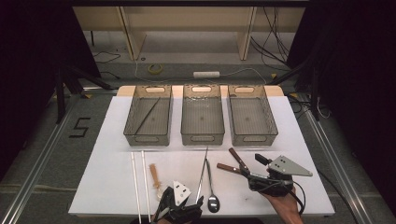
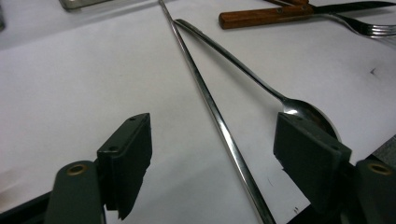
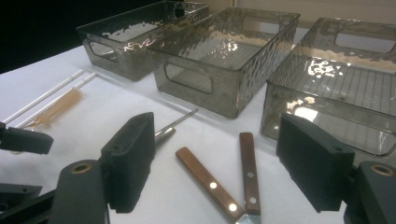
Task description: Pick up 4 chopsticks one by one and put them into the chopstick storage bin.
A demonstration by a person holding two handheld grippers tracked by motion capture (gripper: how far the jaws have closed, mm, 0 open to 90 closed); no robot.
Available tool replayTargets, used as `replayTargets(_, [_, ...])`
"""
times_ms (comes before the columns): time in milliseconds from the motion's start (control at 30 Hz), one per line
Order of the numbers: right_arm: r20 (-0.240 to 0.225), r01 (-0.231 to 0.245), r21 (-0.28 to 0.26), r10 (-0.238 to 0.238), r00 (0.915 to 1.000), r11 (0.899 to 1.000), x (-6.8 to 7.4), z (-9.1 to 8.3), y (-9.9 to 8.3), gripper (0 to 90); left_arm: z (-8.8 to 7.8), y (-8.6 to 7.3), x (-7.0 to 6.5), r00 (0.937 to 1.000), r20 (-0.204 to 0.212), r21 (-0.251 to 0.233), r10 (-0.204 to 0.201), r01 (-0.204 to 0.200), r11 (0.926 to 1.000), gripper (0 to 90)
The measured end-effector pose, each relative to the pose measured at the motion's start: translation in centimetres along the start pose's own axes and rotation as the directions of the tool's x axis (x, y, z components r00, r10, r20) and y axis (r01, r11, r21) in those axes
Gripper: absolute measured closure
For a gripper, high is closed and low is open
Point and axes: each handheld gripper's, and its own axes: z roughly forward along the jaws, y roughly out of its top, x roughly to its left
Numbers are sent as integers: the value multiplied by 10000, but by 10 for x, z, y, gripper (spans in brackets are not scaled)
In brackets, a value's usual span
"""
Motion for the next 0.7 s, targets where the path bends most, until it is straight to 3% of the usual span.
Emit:
replayTargets(167, [5, -20, -14, 20, 10000, 10000, 0, 0, 0, 293, 3, -3, -3, 9999, 68, 353, 87, -89, 9993, 307])
replayTargets(700, [-5, -18, -19, 18, 10000, 10000, 0, 0, 0, 293, 7, -5, -8, 9990, 102, 545, 441, -446, 9975, 414])
